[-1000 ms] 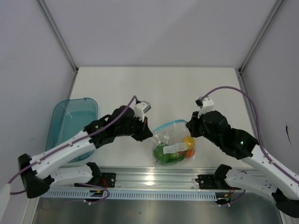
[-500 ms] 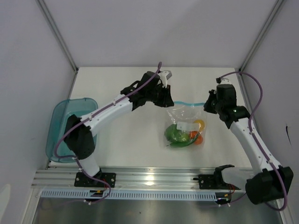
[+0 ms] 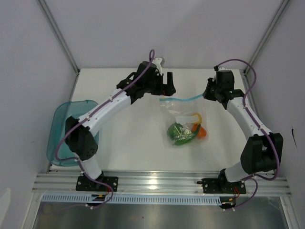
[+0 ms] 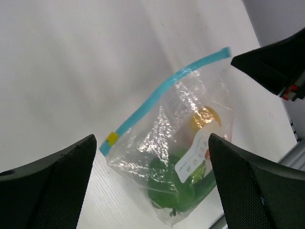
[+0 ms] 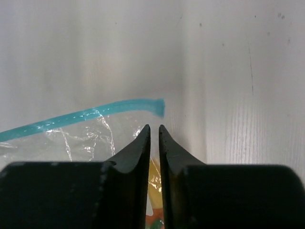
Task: Place the food in the zip-top bag and seal the zipper
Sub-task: Place the zipper food storage bag at the center of the board, then reset both arms
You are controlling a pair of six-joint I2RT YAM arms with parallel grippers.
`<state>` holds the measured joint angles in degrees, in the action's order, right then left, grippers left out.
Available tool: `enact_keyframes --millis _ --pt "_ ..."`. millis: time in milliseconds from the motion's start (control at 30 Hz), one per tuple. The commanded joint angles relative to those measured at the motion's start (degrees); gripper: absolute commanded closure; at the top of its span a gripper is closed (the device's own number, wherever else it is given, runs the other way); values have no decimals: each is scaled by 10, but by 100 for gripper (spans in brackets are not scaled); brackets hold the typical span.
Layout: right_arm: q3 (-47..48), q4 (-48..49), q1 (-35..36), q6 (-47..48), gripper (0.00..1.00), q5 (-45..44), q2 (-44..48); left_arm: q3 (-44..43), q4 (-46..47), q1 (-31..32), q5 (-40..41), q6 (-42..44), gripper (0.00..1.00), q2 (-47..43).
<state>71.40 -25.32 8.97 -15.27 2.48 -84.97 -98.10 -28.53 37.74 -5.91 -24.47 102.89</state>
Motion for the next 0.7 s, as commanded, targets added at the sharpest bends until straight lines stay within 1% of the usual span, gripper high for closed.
enact_keyframes --millis 0,33,67,100,133,167,200,233,267,300,333,400,433,467,500,533,567,600,667 --pt "45 15 -3 16 83 -5 -23 36 4 1 94 16 0 -123" --pt "48 13 -4 17 80 -12 -26 45 4 1 105 17 0 -141" --pt "49 10 -4 18 70 -25 -28 54 4 1 111 17 0 -159" --pt "50 9 -5 16 65 -25 -29 79 5 1 114 17 1 -190" --pt "52 4 -4 13 52 -53 -28 90 6 2 109 14 1 -206" --pt "53 0 -6 10 45 -63 -27 99 9 2 102 12 1 -223" --pt "55 -13 -6 2 37 -74 -22 134 19 4 89 9 1 -256" --pt "60 -20 -6 -2 22 -84 -18 148 24 10 87 10 1 -273" --pt "62 -25 -6 -5 9 -100 -12 170 28 13 86 10 1 -289" --pt "62 -40 -6 -9 1 -106 4 184 32 15 82 7 1 -305" --pt "61 -50 -5 -13 1 -108 15 221 39 18 70 2 1 -333" --pt "52 -80 -3 -19 1 -111 50 248 45 18 64 -11 1 -359" --pt "45 -90 -1 -28 1 -114 64 288 53 18 43 -15 0 -386" --pt "30 -108 2 -34 1 -119 80 302 58 18 39 -25 1 -399" --pt "19 -116 13 -39 0 -122 97 315 62 17 35 -30 0 -412" --pt "7 -123 21 -45 1 -128 131 357 73 17 30 -35 1 -437" --pt "-13 -134 27 -66 0 -134 146 369 77 17 28 -39 1 -451" --pt "-22 -167 33 -81 1 -152 160 395 81 18 25 -48 1 -463" --pt "-45 -197 61 -111 1 -171 197 429 91 18 14 -58 1 -497"
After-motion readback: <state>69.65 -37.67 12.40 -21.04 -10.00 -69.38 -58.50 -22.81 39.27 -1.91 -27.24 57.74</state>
